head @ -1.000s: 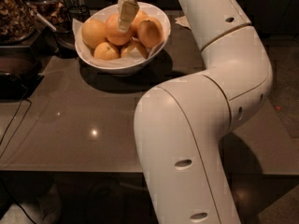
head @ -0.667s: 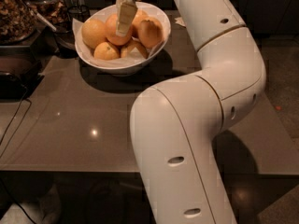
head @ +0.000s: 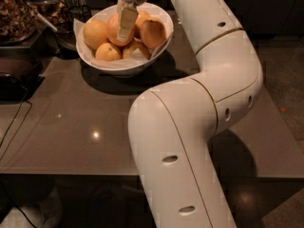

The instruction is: Pick orange from white bowl

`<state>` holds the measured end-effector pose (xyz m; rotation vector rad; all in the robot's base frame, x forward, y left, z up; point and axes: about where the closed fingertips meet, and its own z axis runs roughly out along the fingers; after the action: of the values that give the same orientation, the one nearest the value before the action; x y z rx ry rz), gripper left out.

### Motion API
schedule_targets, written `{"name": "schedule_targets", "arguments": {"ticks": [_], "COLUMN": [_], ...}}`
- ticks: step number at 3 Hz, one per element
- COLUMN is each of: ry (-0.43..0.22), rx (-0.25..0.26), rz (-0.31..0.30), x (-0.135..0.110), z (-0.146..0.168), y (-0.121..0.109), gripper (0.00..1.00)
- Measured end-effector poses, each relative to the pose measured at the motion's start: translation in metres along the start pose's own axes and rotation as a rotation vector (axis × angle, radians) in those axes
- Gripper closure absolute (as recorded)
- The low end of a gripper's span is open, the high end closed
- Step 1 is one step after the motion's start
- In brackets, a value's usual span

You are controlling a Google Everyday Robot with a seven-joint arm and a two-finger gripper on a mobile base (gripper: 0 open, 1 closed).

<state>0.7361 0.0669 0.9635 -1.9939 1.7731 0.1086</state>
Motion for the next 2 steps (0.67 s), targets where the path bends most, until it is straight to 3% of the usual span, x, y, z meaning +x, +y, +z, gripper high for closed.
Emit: {"name": "schedule_targets", "arguments": {"ticks": [2], "ry": [-0.005], "rx": [-0.024], "rz": [0.013], "x": [0.0083], "z": [0.0151], "y": [0.0], "gripper": [0.32]}}
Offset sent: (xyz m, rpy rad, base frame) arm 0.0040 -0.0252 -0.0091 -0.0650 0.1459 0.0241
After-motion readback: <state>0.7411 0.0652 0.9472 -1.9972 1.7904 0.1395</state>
